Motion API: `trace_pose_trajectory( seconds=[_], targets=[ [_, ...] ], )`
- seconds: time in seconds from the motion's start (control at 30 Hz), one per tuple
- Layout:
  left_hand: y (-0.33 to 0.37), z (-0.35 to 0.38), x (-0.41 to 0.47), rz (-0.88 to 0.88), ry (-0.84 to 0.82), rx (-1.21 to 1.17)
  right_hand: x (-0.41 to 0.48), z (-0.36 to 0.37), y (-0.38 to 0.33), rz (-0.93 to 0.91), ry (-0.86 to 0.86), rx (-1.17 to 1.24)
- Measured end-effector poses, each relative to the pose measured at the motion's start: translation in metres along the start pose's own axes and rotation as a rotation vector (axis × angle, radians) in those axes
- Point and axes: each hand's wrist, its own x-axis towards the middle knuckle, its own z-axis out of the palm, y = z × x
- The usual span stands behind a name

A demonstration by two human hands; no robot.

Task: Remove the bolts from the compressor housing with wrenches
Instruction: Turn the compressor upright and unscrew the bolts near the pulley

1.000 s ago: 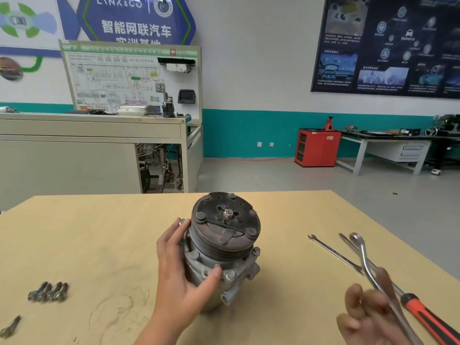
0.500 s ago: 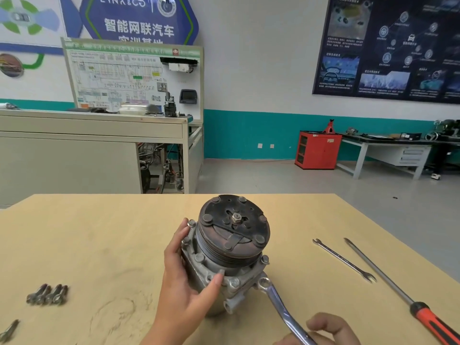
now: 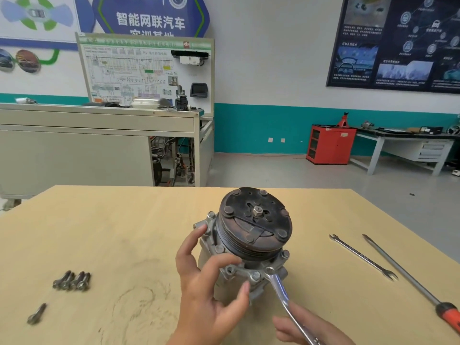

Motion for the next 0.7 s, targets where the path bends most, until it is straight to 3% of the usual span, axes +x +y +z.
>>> trace_pose_trajectory(
  seconds=[0.03, 0.07, 0.1, 0.2, 0.23, 0.3, 0.33, 0.37, 0.4, 0.43, 0.5, 0.7],
  targets=[
    [0.001, 0.001, 0.0, 0.003, -0.011, -0.001, 0.007, -0.001, -0.004, -0.058, -0.143, 0.026],
    [0.002, 0.002, 0.0, 0.005, -0.018, 0.001, 0.005, 0.003, -0.015, -0.139, -0.178, 0.023],
    [0.002, 0.002, 0.0, 0.009, -0.022, 0.003, 0.005, 0.004, -0.02, -0.187, -0.071, 0.023],
    [0.003, 0.002, 0.001, 0.026, -0.026, 0.007, 0.002, -0.014, -0.012, -0.187, -0.05, -0.063],
    [0.003, 0.002, 0.001, 0.03, -0.031, 0.007, 0.003, -0.017, -0.006, -0.264, -0.033, -0.13],
    [0.004, 0.003, 0.0, 0.037, -0.044, 0.004, 0.003, -0.001, 0.009, -0.367, 0.046, -0.255],
    [0.005, 0.004, 0.0, 0.041, -0.048, 0.003, -0.01, 0.027, 0.001, -0.522, 0.227, -0.508],
    [0.005, 0.005, 0.0, 0.045, -0.051, 0.005, 0.001, 0.021, -0.009, -0.628, 0.387, -0.586],
    [0.006, 0.005, 0.0, 0.046, -0.051, 0.008, -0.001, 0.032, -0.009, -0.575, 0.393, -0.506],
    [0.006, 0.006, 0.0, 0.047, -0.048, 0.012, 0.001, 0.025, -0.006, -0.636, 0.43, -0.502],
    [0.006, 0.006, 0.0, 0.047, -0.036, 0.019, -0.006, 0.016, 0.003, -0.512, 0.098, -0.496],
    [0.004, 0.005, -0.002, 0.056, -0.039, 0.025, 0.014, -0.005, 0.007, -0.245, -0.038, -0.636]
  ],
)
